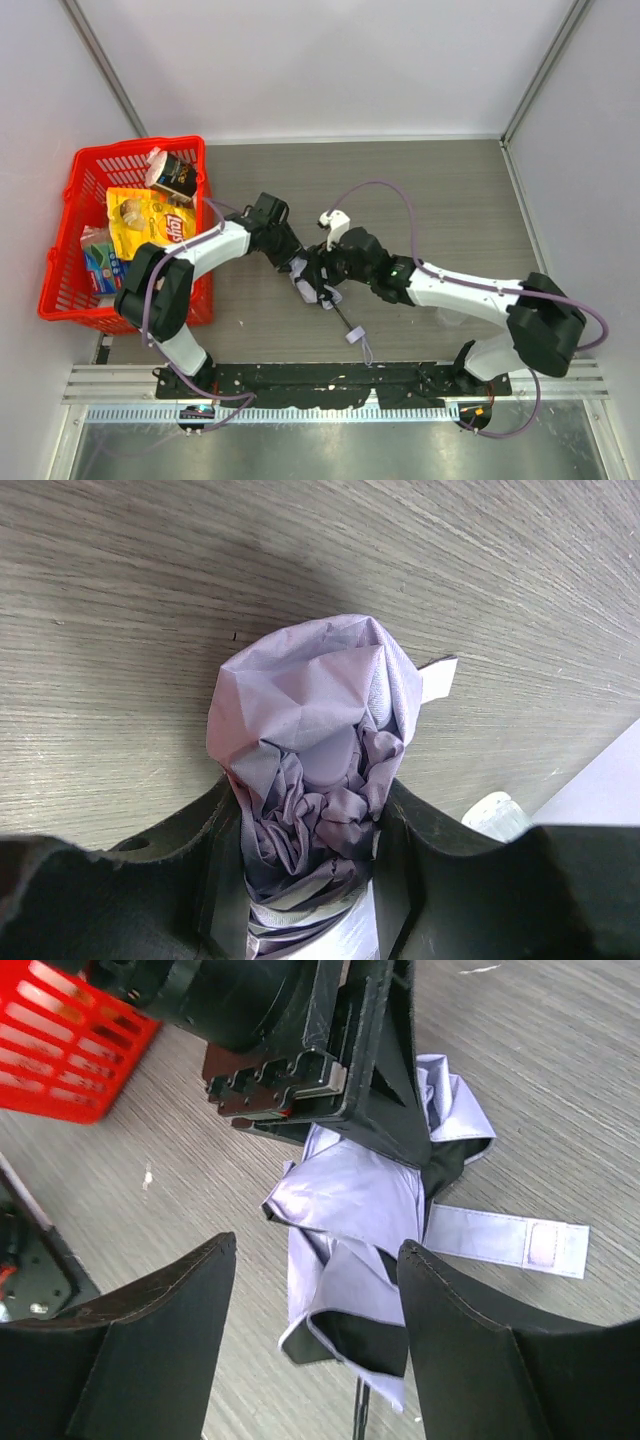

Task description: Put away the umbrella

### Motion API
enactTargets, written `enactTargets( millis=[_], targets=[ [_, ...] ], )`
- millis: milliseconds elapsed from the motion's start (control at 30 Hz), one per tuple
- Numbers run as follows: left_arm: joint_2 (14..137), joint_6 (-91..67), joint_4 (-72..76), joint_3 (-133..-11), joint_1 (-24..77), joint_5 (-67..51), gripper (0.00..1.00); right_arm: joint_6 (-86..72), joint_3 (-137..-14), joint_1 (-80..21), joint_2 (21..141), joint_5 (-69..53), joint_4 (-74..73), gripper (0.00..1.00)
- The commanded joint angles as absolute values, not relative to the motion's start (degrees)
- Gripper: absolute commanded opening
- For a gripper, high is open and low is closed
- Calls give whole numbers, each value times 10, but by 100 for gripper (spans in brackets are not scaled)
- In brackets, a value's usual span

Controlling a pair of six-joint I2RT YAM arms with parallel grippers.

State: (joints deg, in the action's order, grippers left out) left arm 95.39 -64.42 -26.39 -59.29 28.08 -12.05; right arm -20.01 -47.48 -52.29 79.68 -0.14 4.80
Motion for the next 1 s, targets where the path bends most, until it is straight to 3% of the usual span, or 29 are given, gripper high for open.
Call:
enactTargets(
  millis=[0,400,833,867,933,967],
  targets=[
    [935,-670,-248,-603,287,-123,0,-138,-526,-543,846,19,87,70],
    [929,-693,-250,-605,291,-120,0,-61,-565,-597,969,154,68,70],
    [890,-751,-248,-594,300,-136,0,-60,-551,-596,1024,156,133,45],
    [887,-753,-244,-592,301,-137,0,-62,-548,-597,1027,155,137,47],
    [886,-758,-243,-592,302,-143,0,-65,-544,-597,1033,166,146,60],
    [885,-759,-243,-593,303,-146,0,-64,-544,-596,1034,166,147,60]
  ],
)
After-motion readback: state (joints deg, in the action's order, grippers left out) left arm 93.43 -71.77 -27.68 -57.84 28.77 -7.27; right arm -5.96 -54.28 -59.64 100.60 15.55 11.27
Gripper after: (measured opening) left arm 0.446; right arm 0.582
